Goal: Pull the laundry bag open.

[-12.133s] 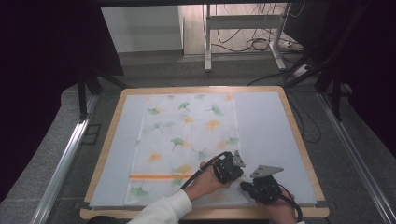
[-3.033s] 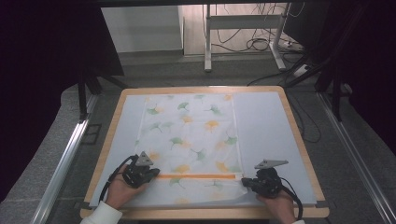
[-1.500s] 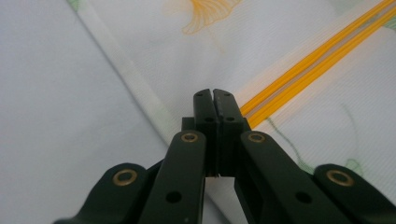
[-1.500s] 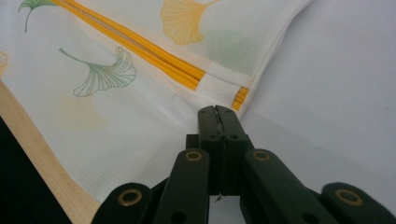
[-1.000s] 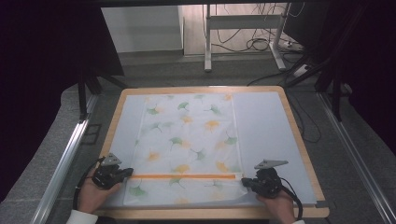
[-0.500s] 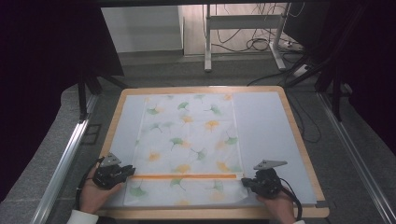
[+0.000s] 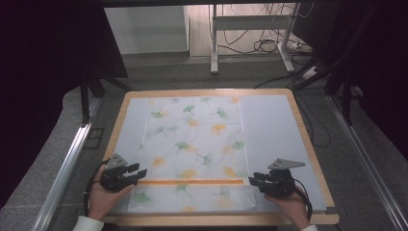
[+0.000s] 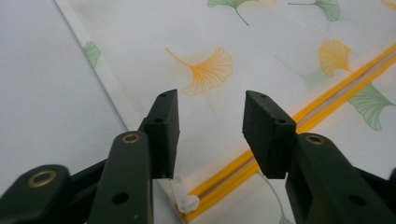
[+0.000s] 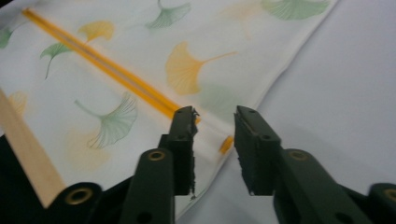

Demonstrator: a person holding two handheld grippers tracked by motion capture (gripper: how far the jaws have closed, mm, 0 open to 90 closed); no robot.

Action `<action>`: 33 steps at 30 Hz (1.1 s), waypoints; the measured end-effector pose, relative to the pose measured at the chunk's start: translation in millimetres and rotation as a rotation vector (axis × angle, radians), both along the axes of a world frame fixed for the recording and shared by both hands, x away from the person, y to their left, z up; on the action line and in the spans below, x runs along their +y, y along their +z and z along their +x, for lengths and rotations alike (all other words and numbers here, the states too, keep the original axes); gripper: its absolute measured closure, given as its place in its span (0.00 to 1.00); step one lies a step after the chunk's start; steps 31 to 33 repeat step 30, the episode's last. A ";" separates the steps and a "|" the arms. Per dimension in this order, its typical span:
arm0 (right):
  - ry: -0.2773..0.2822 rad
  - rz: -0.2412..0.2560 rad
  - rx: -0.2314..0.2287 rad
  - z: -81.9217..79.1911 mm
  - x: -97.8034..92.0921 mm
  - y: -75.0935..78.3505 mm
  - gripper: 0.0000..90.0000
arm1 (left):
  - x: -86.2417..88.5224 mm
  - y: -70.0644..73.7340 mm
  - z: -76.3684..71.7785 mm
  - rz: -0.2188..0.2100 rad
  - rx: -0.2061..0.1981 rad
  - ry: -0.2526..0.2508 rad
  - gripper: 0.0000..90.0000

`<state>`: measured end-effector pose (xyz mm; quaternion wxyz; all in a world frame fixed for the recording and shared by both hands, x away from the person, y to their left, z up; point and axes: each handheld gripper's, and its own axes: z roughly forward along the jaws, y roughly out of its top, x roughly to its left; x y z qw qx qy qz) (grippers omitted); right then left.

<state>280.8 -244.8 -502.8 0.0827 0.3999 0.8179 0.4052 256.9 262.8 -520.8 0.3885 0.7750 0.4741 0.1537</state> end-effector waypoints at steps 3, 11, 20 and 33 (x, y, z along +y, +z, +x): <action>-0.040 0.024 -0.019 8.0 -6.3 1.7 0.59 | 1.4 -0.8 6.1 -0.009 0.010 0.030 0.58; -0.130 0.016 -0.055 29.2 -22.2 0.9 0.46 | 5.2 -4.0 30.6 -0.016 -0.004 0.106 0.53; -0.160 -0.002 -0.052 27.4 -34.7 -3.3 0.43 | 8.5 -6.0 26.7 0.013 -0.012 0.098 0.52; -0.153 -0.054 -0.066 24.3 -32.4 -6.1 0.43 | 10.2 -6.0 19.9 0.008 -0.019 0.105 0.43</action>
